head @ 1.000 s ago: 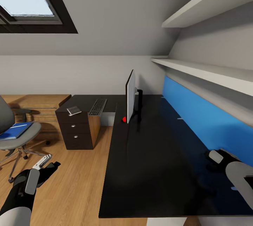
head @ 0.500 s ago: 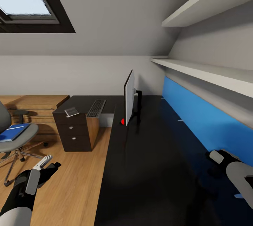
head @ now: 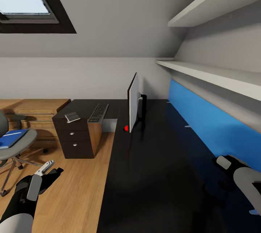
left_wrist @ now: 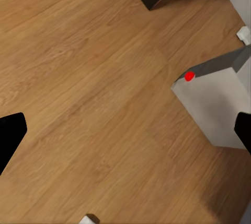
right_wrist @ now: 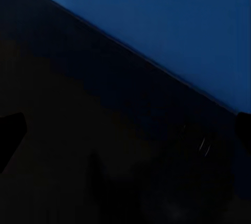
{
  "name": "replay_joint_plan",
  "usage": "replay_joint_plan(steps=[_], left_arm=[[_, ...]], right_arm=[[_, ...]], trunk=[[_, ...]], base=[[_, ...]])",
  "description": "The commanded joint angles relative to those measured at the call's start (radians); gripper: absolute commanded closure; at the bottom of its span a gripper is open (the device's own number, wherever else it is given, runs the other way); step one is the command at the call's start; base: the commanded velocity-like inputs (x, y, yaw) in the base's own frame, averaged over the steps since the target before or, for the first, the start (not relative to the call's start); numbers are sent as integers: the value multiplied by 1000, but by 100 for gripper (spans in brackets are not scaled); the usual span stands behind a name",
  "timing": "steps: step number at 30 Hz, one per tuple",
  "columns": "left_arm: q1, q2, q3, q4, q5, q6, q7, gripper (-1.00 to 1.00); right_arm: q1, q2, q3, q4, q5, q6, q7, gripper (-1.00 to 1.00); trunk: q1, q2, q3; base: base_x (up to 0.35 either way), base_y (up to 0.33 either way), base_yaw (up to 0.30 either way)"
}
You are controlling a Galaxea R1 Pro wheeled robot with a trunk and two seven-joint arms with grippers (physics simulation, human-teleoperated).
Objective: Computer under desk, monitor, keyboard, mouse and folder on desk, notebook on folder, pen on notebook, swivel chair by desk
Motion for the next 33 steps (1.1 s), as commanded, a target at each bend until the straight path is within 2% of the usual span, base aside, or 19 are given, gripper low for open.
replay_joint_plan(steps=[1, 20, 33], left_arm=[[-1, 0, 1, -1, 11, 4, 8, -100], [-1, -2, 0, -1, 10, 4, 7, -100], [-1, -1, 0, -1, 10, 5, 8, -100]], right_arm=[[-1, 0, 9, 1, -4, 7, -4, -100], [-1, -6, 6, 4, -8, 9, -5, -100], [-1, -12, 5, 4, -8, 9, -5, -100]], trunk=[[0, -1, -1], [0, -1, -3], [0, -1, -18]], base=[[66, 0, 0], [9, 0, 0], [0, 0, 0]])
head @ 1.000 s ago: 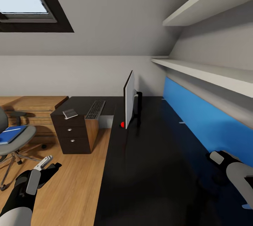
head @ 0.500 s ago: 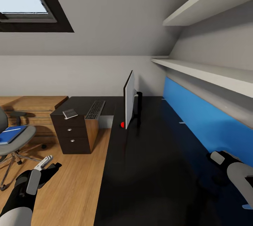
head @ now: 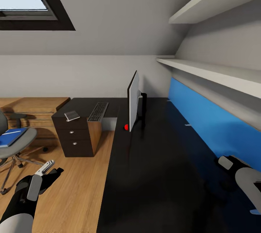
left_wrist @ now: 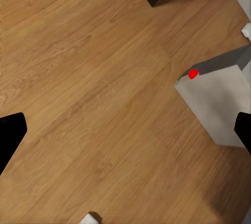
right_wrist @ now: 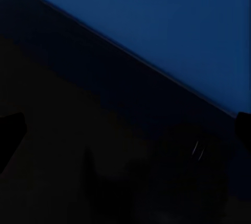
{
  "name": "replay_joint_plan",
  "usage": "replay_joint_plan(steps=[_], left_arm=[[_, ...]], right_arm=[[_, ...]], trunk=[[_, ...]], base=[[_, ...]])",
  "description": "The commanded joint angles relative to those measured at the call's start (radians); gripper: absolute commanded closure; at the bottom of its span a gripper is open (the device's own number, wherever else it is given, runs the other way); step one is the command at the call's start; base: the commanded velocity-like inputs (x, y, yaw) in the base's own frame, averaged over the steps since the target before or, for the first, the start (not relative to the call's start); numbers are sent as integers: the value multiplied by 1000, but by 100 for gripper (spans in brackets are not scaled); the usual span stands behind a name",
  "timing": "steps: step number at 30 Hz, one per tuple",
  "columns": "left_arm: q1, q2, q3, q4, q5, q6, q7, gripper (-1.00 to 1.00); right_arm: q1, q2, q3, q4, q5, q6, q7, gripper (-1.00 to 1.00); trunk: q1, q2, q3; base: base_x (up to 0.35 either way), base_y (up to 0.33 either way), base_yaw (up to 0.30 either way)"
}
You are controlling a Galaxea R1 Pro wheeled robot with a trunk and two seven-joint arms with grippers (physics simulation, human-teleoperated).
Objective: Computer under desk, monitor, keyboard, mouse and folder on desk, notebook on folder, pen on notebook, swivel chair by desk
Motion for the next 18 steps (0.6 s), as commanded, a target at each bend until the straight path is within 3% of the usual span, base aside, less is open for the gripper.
replay_joint_plan(steps=[1, 13, 18], left_arm=[[-1, 0, 1, -1, 11, 4, 8, -100], [-1, -1, 1, 1, 11, 5, 8, -100], [-1, -1, 1, 1, 11, 5, 7, -100]], right_arm=[[-1, 0, 9, -1, -4, 7, -3, -100], [-1, -12, 7, 13, -8, 9, -3, -100], [-1, -13, 7, 18, -33, 9, -2, -100]], trunk=[[0, -1, -3], [0, -1, -22], [0, -1, -30]], base=[[0, 0, 0], [0, 0, 0], [0, 0, 0]])
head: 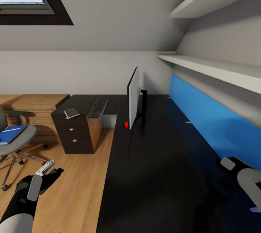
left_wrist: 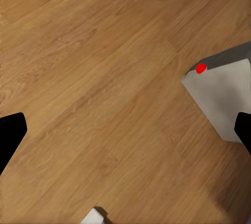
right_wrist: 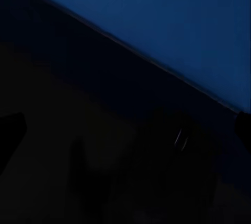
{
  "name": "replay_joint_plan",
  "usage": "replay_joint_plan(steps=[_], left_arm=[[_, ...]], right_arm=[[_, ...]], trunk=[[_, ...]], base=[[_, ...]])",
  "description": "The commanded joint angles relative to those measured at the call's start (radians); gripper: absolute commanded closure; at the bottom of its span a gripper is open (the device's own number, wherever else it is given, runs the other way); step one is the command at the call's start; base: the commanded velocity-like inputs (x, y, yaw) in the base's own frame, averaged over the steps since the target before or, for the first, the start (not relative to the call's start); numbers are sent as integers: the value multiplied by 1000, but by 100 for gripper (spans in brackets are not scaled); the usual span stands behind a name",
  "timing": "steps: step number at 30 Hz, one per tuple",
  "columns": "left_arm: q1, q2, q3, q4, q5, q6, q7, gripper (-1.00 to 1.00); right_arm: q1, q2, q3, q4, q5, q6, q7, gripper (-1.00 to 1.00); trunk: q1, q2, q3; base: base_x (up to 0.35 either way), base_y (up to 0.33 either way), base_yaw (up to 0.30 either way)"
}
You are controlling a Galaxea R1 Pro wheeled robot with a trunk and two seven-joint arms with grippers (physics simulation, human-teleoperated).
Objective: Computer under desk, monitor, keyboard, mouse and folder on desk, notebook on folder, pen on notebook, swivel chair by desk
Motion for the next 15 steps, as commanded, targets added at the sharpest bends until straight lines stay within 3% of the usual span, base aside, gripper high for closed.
replay_joint_plan(steps=[1, 4, 15], left_arm=[[-1, 0, 1, -1, 11, 4, 8, -100], [-1, -1, 1, -1, 11, 5, 8, -100], [-1, 0, 1, -1, 11, 5, 7, -100]], right_arm=[[-1, 0, 9, 1, -12, 6, -2, -100], [1, -1, 9, 3, -74, 6, -3, -100], [9, 0, 8, 6, -99, 6, -3, -100]], trunk=[[0, -1, -3], [0, -1, -7], [0, -1, -21]], base=[[0, 0, 0], [0, 0, 0], [0, 0, 0]])
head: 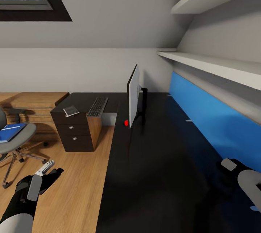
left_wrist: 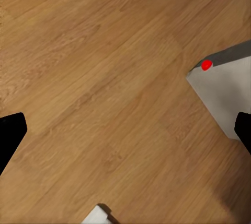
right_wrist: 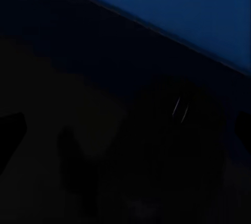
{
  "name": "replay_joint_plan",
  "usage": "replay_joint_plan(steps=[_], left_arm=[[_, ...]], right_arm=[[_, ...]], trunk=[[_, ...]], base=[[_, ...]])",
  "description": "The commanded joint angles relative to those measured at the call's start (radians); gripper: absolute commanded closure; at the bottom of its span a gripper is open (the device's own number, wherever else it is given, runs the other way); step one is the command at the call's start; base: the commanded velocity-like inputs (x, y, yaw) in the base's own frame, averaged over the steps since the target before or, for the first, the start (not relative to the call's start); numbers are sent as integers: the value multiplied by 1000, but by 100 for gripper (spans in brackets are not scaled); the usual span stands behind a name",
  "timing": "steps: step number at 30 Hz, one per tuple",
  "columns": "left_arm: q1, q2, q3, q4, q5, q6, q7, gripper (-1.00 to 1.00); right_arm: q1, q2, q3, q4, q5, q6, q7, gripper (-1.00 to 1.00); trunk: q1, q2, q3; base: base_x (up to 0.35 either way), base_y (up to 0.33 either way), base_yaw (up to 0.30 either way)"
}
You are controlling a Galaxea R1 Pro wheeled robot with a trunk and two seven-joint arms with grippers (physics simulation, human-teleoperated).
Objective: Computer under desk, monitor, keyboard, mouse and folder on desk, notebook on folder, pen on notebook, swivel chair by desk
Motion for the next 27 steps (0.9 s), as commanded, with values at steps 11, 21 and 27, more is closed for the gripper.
replay_joint_plan(steps=[11, 21, 27], left_arm=[[-1, 0, 1, -1, 11, 4, 8, -100], [-1, 0, 1, -1, 12, 4, 8, -100], [-1, -1, 1, -1, 12, 4, 8, -100]], right_arm=[[2, -3, 8, 0, -36, 8, -2, -100], [8, -12, 7, 0, -70, 9, -23, -100], [8, -13, 8, 0, -103, 9, -33, -100]], trunk=[[0, -1, -2], [0, -1, -2], [0, -1, -2]], base=[[0, 0, 0], [0, 0, 0], [0, 0, 0]])
